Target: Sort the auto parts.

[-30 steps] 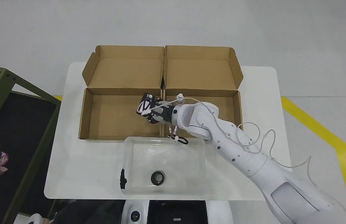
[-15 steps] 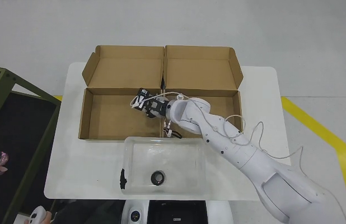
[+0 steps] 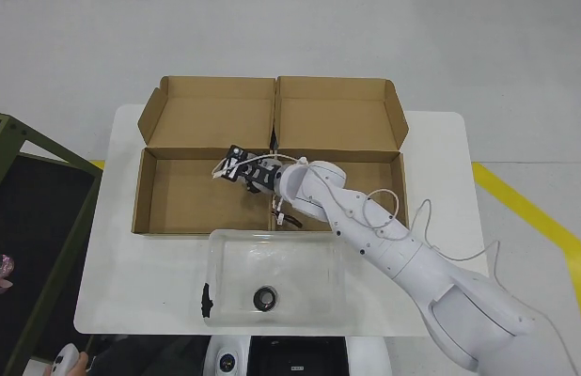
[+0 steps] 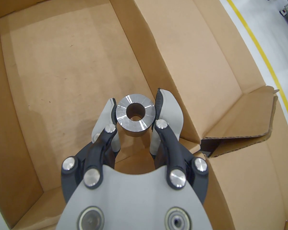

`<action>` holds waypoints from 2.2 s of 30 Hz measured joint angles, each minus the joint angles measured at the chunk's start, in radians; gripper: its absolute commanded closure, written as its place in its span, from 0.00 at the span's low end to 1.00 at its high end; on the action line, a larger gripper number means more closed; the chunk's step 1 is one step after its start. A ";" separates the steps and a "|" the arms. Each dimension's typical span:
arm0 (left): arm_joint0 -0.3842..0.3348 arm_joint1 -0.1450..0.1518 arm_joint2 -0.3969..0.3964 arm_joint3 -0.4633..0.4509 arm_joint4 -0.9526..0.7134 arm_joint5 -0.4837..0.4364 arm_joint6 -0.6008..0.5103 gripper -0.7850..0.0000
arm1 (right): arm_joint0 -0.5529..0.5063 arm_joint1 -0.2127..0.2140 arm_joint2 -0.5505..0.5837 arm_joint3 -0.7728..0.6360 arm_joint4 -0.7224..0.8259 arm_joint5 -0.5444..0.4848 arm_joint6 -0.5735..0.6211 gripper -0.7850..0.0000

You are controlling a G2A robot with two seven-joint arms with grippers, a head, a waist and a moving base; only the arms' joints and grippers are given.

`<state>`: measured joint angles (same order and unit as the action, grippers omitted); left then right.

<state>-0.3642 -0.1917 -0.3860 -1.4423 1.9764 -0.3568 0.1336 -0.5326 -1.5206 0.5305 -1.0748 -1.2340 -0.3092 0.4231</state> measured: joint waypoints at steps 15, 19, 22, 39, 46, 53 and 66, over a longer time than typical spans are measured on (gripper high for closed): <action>0.000 0.000 0.000 0.000 0.000 0.000 0.000 0.00 | -0.008 -0.025 0.011 -0.006 -0.073 -0.008 0.028 0.57; 0.000 0.000 0.000 0.000 0.000 0.000 0.000 0.00 | -0.017 -0.019 0.021 -0.072 -0.116 -0.030 0.040 0.53; 0.000 0.000 0.000 0.000 0.000 0.000 0.000 0.00 | -0.039 -0.011 0.031 -0.150 -0.137 -0.070 0.062 0.53; 0.000 0.000 0.000 0.000 0.000 0.000 0.000 0.00 | -0.339 0.108 0.207 -0.665 -0.227 -0.390 0.209 0.42; 0.000 0.000 0.000 0.000 0.000 0.000 0.000 0.00 | -0.484 0.151 0.253 -0.806 -0.251 -0.508 0.233 0.41; 0.000 0.000 0.000 0.000 0.000 0.000 0.000 0.00 | -0.596 0.180 0.291 -0.885 -0.241 -0.552 0.222 0.38; 0.000 0.000 0.000 0.000 0.000 0.000 0.000 0.00 | -0.728 0.223 0.356 -0.951 -0.215 -0.596 0.199 0.29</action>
<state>-0.3642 -0.1917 -0.3860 -1.4423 1.9764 -0.3568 0.1336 -1.2609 -1.2976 0.8868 -2.0262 -1.4487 -0.9055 0.6220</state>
